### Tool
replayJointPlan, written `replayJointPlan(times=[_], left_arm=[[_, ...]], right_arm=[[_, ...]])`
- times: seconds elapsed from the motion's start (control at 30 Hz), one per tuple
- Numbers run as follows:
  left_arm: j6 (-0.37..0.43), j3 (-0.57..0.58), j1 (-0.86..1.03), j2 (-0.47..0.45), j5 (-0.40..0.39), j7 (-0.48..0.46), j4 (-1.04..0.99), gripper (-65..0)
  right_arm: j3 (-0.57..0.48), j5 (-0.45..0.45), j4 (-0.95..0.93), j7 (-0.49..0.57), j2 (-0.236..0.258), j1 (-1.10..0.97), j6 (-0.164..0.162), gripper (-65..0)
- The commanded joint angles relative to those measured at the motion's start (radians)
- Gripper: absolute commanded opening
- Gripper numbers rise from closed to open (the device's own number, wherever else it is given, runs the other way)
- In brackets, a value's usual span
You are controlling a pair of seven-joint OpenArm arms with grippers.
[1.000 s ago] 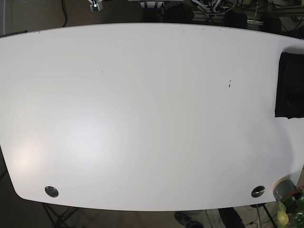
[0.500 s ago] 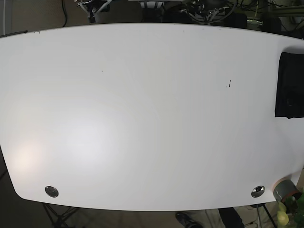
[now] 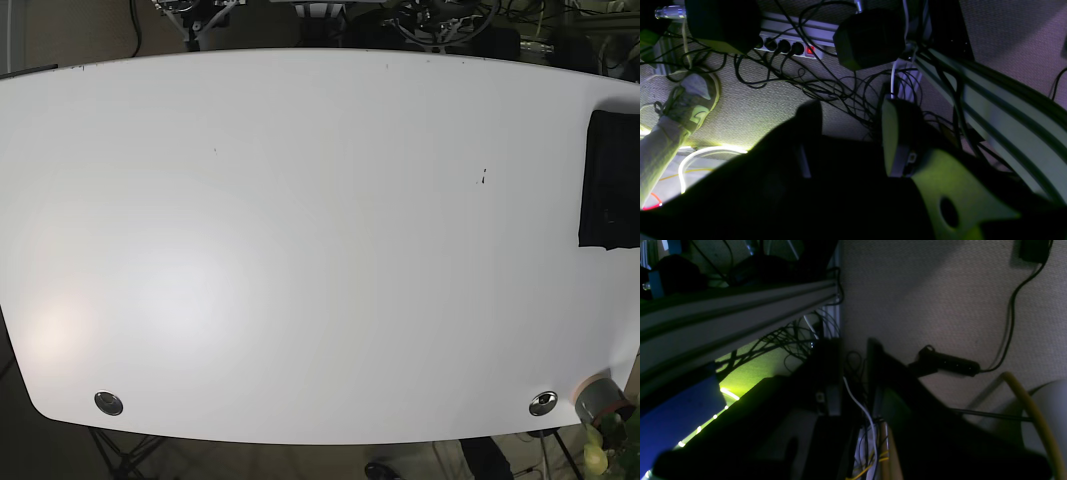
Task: Fold the T-shirt properly
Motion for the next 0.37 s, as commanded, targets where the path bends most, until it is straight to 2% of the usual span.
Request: replayJointPlan(times=[0.0, 0.33], left_arm=[[0.005, 0.0, 0.0, -0.02, 0.003, 0.001, 0.0, -38.7], [0.005, 0.0, -0.002, -0.024, 0.001, 0.001, 0.0, -38.7]], right_arm=[[0.001, -0.004, 0.003, 0.008, -0.001, -0.005, 0.007, -52.8], [0.001, -0.005, -0.003, 0.008, -0.018, 0.016, 0.007, -52.8]])
